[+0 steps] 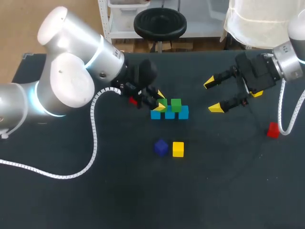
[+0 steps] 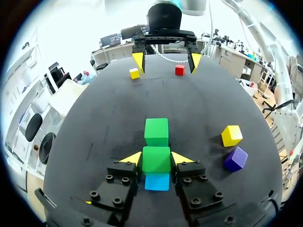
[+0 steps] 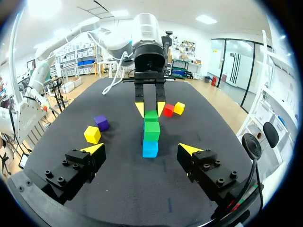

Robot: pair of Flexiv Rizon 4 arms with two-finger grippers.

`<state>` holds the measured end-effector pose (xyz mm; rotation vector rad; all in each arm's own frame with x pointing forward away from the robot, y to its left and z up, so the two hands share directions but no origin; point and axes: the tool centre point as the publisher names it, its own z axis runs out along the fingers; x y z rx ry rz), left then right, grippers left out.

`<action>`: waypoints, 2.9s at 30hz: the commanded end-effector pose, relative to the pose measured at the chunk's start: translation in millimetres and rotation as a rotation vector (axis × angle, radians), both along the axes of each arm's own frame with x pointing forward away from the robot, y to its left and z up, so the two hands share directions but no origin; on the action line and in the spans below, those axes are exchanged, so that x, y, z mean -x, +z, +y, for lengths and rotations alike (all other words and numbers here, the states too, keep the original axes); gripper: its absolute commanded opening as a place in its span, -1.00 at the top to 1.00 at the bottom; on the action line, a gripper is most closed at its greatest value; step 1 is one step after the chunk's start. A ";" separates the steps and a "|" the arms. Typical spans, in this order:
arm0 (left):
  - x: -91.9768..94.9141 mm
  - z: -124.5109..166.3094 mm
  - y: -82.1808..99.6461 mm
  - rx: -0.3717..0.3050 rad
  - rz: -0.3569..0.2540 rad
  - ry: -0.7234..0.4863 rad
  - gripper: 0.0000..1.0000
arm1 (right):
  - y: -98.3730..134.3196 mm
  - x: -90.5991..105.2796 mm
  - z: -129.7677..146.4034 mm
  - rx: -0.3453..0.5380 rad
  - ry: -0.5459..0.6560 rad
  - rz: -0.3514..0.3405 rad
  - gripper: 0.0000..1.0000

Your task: Place the blue cubes, place green cubes on the blue cubes, place the yellow cubes on the green cubes, then place the red cubes on the yellow cubes, and place purple cube on the red cubes.

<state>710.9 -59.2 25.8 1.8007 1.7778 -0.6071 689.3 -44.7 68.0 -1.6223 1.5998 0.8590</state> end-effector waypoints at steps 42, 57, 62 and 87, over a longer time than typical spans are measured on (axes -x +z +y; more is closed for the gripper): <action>10.5 69.6 33.0 0.108 -0.116 -0.036 -1.00 | -0.2 0.3 -0.1 -0.001 0.000 -0.001 -1.00; 7.1 85.6 30.1 0.261 -0.111 -0.097 -1.00 | -0.2 0.3 -0.1 -0.001 0.000 -0.001 -1.00; 7.5 88.8 28.2 0.288 -0.112 -0.104 -1.00 | -0.2 0.3 -0.1 -0.001 0.000 -0.001 -1.00; 15.1 86.3 53.0 0.118 -0.069 -0.112 -1.00 | -0.2 0.3 -0.1 -0.001 0.000 -0.001 -1.00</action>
